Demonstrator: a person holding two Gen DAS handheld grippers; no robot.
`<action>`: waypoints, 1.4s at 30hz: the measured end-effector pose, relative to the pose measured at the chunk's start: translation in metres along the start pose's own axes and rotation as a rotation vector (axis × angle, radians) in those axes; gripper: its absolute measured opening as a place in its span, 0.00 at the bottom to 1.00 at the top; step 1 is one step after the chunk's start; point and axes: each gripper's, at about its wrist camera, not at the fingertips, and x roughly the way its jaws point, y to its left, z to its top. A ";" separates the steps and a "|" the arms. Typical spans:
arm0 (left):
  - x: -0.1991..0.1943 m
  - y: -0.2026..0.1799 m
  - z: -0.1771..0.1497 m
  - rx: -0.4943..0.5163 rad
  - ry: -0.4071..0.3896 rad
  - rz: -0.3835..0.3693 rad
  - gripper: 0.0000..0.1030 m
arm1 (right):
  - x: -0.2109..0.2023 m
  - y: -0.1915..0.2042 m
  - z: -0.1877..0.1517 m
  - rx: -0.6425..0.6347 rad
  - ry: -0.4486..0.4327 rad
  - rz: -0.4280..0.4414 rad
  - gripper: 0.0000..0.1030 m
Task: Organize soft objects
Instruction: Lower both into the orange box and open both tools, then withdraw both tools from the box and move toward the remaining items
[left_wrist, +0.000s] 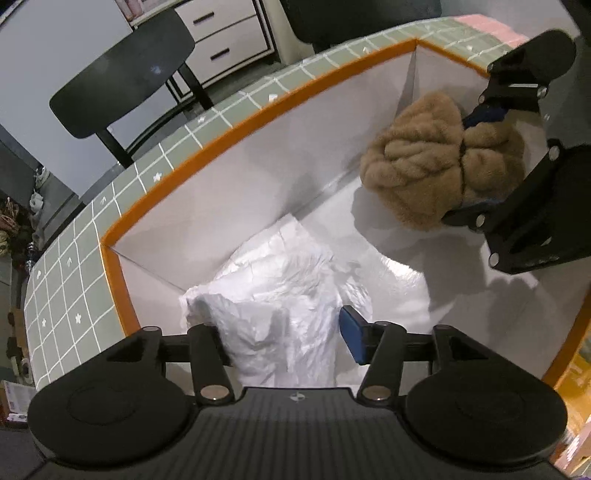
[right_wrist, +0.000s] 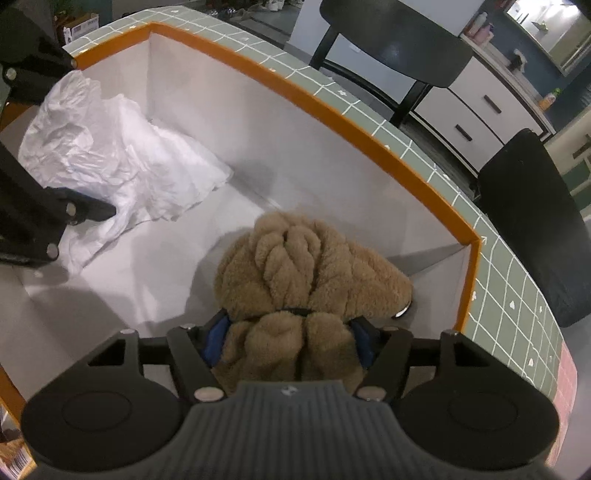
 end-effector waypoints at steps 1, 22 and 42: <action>-0.005 0.000 0.000 -0.002 -0.011 0.001 0.63 | -0.002 0.000 -0.001 0.002 -0.004 -0.004 0.66; -0.089 0.015 -0.016 -0.041 -0.128 0.072 0.70 | -0.075 0.002 -0.014 0.011 -0.090 -0.050 0.79; -0.123 0.040 -0.094 -0.162 -0.146 0.090 0.71 | -0.129 0.027 -0.050 -0.024 -0.124 -0.075 0.79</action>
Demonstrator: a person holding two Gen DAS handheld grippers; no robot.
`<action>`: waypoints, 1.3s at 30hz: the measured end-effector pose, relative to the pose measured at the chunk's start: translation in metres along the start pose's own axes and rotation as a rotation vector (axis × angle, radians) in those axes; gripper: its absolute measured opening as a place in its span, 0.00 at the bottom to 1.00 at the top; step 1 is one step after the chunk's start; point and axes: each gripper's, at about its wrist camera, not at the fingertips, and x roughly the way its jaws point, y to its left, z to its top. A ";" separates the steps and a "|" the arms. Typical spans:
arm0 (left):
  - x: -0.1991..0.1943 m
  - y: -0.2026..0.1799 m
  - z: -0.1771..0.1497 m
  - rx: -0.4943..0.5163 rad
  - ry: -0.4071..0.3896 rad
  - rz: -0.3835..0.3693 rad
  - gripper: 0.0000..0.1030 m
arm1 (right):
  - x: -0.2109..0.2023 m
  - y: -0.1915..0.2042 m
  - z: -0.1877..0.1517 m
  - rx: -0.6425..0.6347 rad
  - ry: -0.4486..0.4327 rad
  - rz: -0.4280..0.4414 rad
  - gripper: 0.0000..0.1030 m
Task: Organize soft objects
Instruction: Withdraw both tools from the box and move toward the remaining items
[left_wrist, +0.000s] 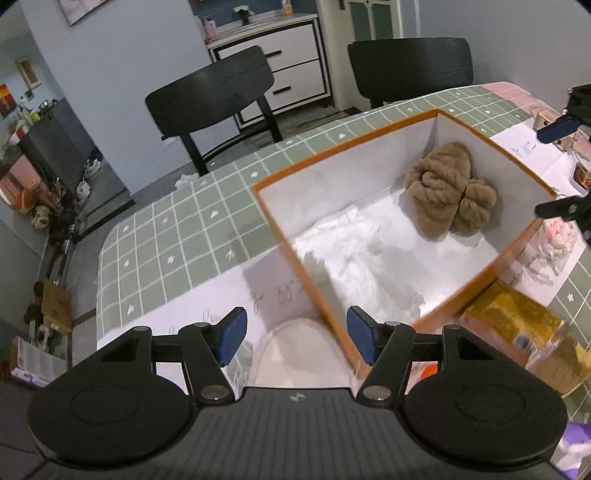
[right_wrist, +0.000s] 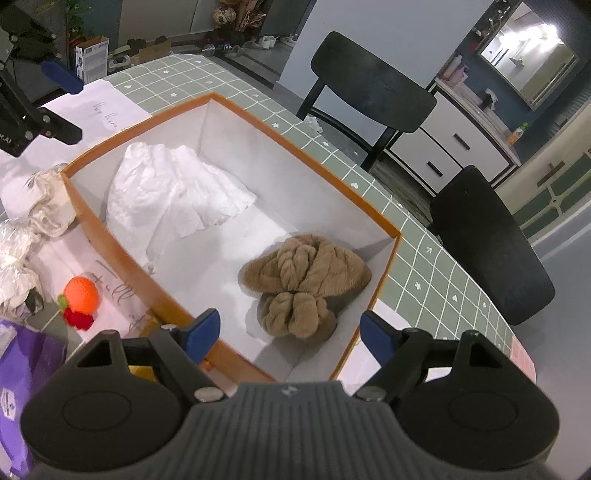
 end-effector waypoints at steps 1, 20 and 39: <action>-0.001 0.001 -0.006 -0.011 -0.004 -0.002 0.71 | -0.002 0.001 -0.003 -0.001 -0.004 -0.002 0.79; -0.021 0.007 -0.141 -0.103 -0.044 -0.057 0.72 | -0.038 0.047 -0.119 0.071 -0.080 0.096 0.79; -0.047 -0.011 -0.197 -0.162 -0.080 -0.142 0.76 | -0.053 0.071 -0.205 0.181 -0.101 0.179 0.79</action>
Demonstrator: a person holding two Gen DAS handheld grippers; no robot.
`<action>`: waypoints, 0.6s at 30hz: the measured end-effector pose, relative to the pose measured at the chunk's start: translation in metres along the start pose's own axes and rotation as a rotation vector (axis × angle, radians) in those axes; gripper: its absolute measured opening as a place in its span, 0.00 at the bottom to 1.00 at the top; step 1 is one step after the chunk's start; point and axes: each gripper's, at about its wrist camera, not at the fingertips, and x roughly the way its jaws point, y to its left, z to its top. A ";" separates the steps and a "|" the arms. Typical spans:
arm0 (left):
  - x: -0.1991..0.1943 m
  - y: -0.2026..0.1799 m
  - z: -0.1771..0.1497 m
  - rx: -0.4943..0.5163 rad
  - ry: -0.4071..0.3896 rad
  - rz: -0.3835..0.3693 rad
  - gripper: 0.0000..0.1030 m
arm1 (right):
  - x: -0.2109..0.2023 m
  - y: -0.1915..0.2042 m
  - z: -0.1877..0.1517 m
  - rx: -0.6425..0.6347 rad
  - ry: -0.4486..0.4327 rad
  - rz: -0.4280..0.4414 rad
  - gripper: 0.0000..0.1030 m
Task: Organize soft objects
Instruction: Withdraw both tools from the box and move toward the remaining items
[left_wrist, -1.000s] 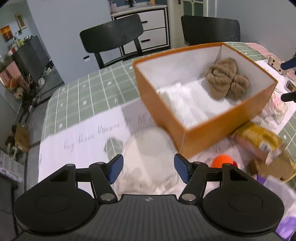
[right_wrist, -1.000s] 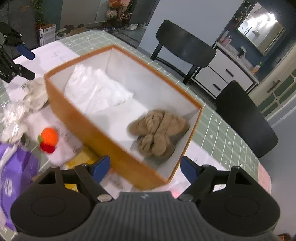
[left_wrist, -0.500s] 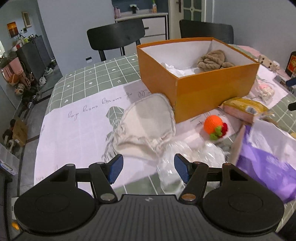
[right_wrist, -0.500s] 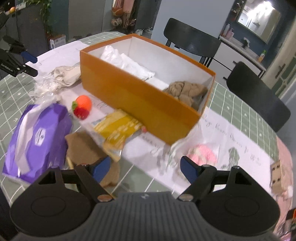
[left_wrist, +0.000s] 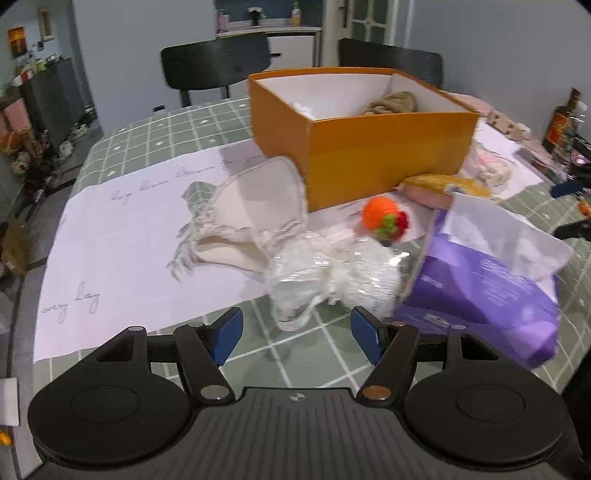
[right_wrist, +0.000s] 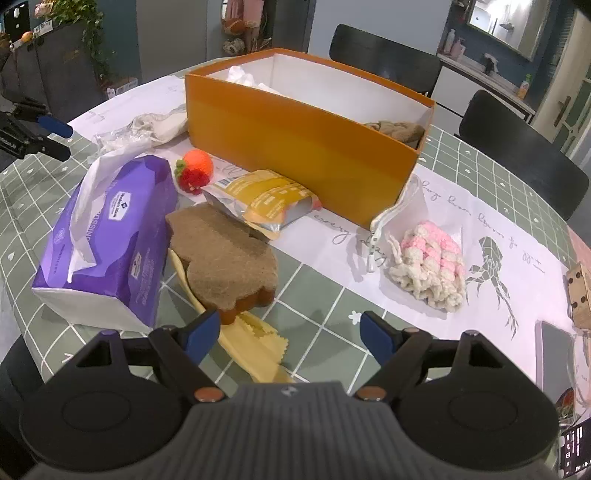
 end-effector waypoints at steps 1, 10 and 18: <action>0.002 0.003 0.001 -0.013 0.000 0.003 0.76 | 0.001 -0.002 -0.001 0.005 0.000 -0.002 0.79; 0.021 0.021 0.024 -0.047 -0.012 0.010 0.76 | 0.019 -0.036 -0.002 0.074 0.031 -0.035 0.80; 0.055 0.026 0.068 -0.048 -0.026 0.003 0.77 | 0.037 -0.066 0.007 0.164 0.023 -0.088 0.80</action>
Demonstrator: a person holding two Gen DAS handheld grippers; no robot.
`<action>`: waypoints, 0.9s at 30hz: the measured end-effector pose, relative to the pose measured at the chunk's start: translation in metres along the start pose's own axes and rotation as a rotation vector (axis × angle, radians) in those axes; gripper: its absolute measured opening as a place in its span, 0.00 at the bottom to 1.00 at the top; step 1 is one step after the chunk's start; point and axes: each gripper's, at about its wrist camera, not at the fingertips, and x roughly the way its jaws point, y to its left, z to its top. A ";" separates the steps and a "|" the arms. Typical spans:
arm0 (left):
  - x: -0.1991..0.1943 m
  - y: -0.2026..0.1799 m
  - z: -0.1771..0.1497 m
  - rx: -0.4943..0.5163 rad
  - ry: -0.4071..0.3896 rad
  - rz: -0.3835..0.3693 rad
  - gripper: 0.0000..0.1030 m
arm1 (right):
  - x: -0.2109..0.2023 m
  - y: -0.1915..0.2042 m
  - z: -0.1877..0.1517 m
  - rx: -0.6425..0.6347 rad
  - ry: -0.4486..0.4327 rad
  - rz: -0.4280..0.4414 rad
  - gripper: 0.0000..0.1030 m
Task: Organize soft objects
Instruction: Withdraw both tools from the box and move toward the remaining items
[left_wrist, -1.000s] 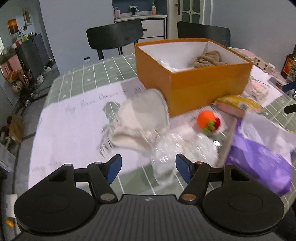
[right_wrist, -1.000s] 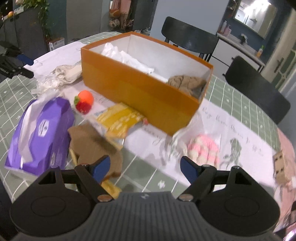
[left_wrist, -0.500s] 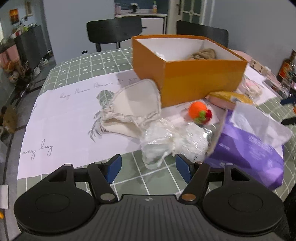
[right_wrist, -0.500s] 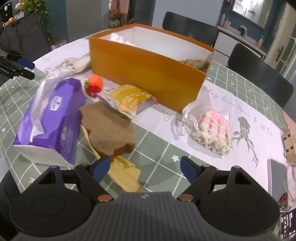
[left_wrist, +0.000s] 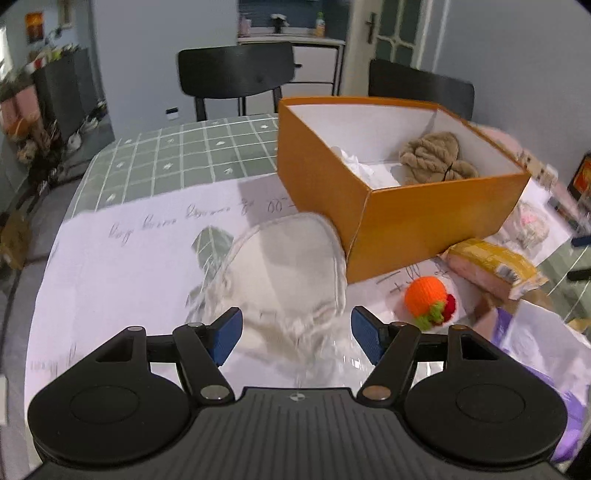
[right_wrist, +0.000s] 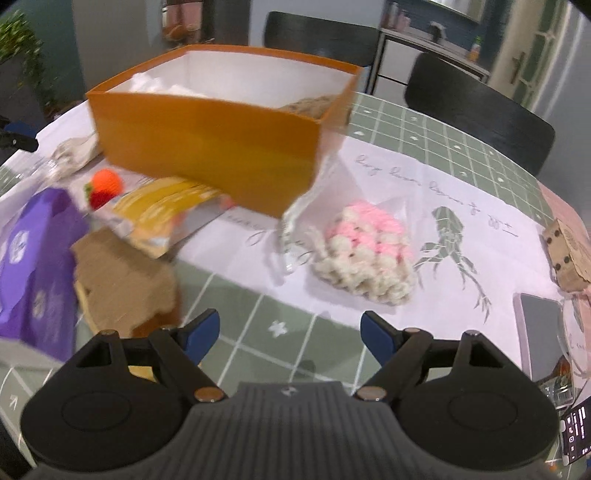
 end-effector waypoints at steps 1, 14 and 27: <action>0.007 -0.005 0.004 0.024 0.016 0.006 0.77 | 0.002 -0.002 0.002 0.007 0.000 -0.003 0.81; 0.086 -0.067 0.027 0.265 0.166 0.123 0.77 | 0.022 -0.027 0.031 0.087 -0.031 -0.045 0.81; 0.099 -0.057 0.026 0.262 0.194 0.163 0.58 | 0.060 -0.048 0.044 0.206 -0.018 -0.101 0.82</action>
